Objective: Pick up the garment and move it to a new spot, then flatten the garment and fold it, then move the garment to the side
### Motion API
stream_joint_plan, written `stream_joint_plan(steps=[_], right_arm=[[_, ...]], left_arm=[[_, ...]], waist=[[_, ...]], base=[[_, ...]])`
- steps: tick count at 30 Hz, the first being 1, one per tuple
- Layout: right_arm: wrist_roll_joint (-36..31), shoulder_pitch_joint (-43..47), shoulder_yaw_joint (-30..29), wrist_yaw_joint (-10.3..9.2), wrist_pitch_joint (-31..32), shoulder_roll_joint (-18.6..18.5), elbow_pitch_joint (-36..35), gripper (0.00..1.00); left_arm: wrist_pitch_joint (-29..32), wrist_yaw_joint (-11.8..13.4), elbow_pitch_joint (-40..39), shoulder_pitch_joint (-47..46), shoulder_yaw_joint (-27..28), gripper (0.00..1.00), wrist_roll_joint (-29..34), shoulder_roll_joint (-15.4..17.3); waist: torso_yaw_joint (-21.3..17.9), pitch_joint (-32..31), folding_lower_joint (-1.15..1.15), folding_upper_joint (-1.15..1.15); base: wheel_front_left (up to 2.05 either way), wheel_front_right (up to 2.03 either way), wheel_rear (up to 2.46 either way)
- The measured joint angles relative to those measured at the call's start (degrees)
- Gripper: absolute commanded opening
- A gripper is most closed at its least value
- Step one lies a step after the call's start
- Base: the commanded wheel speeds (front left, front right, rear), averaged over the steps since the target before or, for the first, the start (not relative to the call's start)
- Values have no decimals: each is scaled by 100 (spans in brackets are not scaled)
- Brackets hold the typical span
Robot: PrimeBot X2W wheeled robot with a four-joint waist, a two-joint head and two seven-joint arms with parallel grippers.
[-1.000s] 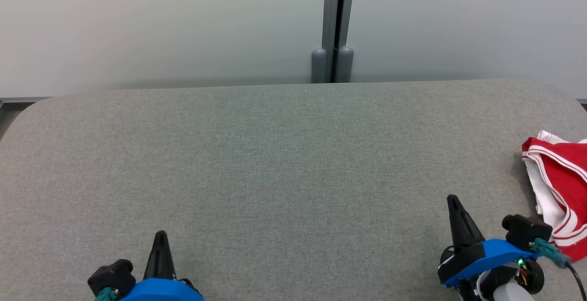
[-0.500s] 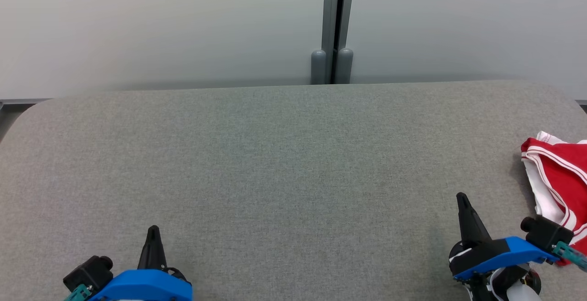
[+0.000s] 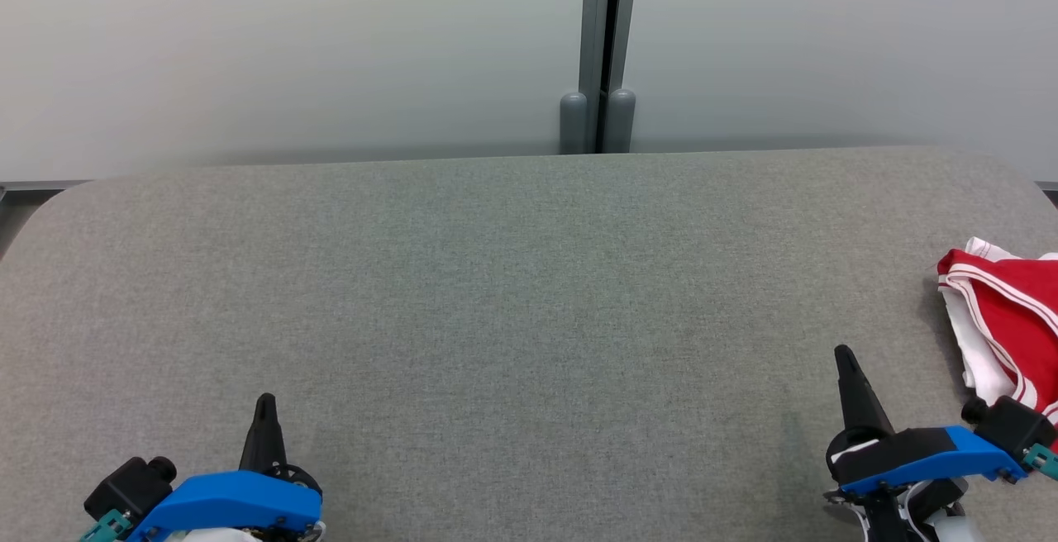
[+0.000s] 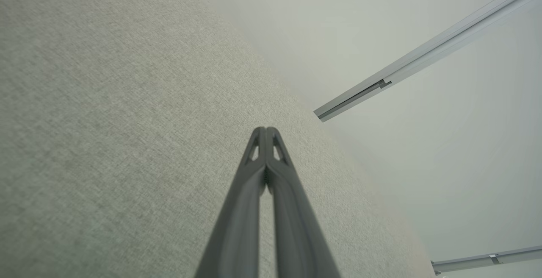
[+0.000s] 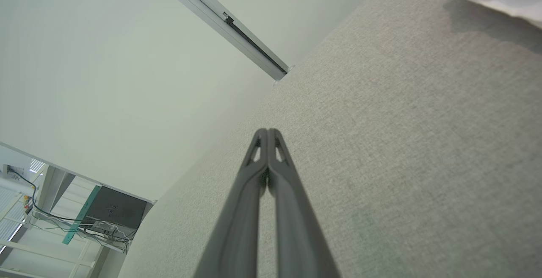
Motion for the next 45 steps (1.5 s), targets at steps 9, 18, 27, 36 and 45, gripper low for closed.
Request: stream_joint_plan(steps=[9, 18, 27, 36, 45], right_arm=[[631, 12, -59, 0, 156, -1, -138, 0], [1193, 38, -119, 0, 310, -2, -275, 0], [1734, 114, -169, 0, 452, -3, -401, 0], [2210, 121, -211, 0, 565, -5, -500, 0], [2669, 137, -258, 0, 690, -7, -610, 0]], left_arm=[[157, -107, -63, -26, 92, 0, -594, 0], [310, -200, -126, -105, 223, 0, -1149, 0], [453, -270, -193, -124, 293, 0, -1651, 0], [569, -366, -240, -153, 408, 0, -2125, 0], [689, -428, -290, -219, 465, 0, -2558, 0]], waist=[[-3, -15, 0, 0], [-7, -29, 0, 0], [-10, -44, 0, 0], [-14, -58, 0, 0], [-17, -73, 0, 0]], base=[[0, 0, 0], [0, 0, 0], [0, 0, 0], [0, 0, 0], [0, 0, 0]])
